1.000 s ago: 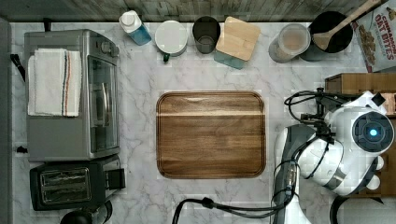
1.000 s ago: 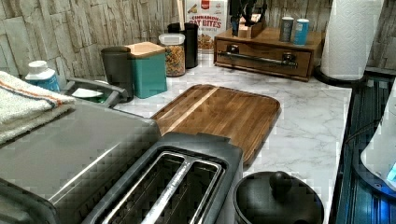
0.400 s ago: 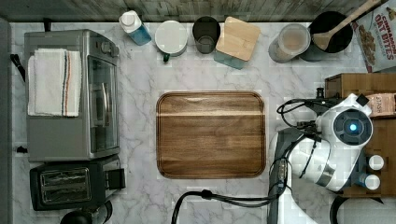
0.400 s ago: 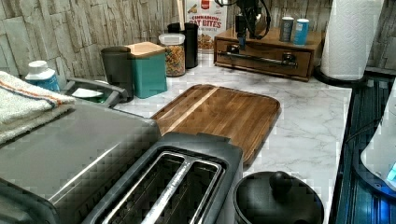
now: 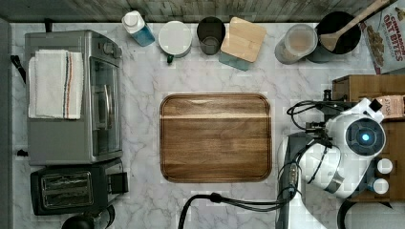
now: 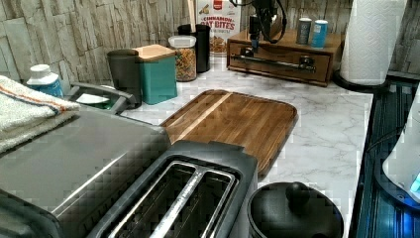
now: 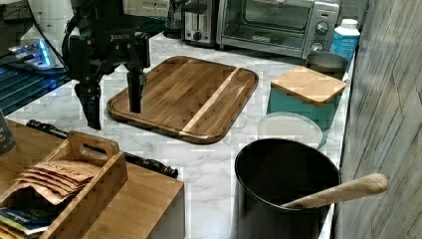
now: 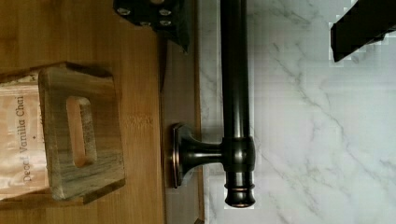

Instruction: Open the drawer.

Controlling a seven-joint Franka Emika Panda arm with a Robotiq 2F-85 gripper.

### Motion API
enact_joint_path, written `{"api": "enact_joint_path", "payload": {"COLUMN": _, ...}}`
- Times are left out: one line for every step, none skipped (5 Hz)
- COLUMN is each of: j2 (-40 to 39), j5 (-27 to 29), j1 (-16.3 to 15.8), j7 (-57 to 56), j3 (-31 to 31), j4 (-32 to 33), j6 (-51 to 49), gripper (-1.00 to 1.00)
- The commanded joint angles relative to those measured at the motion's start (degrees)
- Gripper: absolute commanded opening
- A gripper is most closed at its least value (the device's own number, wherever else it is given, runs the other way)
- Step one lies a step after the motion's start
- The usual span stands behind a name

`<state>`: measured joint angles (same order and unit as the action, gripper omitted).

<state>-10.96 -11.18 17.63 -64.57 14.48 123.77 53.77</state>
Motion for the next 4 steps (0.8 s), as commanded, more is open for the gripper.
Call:
{"api": "enact_joint_path", "payload": {"j2": -1.2, "j5": 2.1, "j1": 1.6, "j7": -1.2, "j3": 0.9, "j4": 0.4, "j6": 2.3, "gripper": 1.00}}
{"api": "enact_joint_path", "payload": {"j2": -1.4, "j5": 0.8, "j1": 1.5, "j7": 0.1, "j3": 1.4, "j4": 3.1, "j6": 6.3, "gripper": 1.00}}
{"api": "enact_joint_path", "payload": {"j2": -2.8, "j5": 0.7, "j1": 2.3, "j7": -2.0, "j3": 1.7, "j4": 3.8, "j6": 9.1, "gripper": 1.00}}
{"api": "enact_joint_path", "payload": {"j2": -4.8, "j5": 4.3, "j1": 3.5, "j7": -5.7, "j3": 1.0, "j4": 3.7, "j6": 10.0, "gripper": 1.00}}
